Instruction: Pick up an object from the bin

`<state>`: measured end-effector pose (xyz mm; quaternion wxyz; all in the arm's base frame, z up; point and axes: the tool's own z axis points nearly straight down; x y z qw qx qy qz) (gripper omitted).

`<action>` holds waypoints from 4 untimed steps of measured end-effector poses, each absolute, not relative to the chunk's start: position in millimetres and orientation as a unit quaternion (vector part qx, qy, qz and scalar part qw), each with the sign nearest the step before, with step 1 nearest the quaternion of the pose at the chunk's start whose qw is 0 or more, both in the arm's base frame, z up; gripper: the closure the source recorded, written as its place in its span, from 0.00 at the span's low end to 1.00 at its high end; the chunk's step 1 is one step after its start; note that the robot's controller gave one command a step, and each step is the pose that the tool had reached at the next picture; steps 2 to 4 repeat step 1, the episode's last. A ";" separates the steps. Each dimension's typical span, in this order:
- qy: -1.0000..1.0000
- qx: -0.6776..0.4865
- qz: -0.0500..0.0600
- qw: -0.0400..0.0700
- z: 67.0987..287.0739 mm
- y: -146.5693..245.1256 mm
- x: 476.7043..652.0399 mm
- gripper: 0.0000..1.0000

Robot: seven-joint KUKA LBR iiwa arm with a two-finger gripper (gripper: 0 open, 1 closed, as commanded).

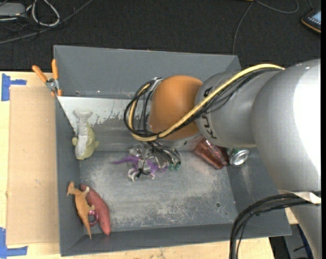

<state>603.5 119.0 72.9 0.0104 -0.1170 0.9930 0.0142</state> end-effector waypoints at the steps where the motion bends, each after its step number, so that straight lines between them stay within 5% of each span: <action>1: 0.993 -0.114 0.014 0.010 71.4 126.3 603.3 1.00; 4: 0.993 -0.114 0.014 0.010 71.4 126.3 603.3 1.00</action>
Offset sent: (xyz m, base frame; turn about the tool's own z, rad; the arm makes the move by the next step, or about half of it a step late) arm -0.0152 -0.0015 0.0520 -0.0089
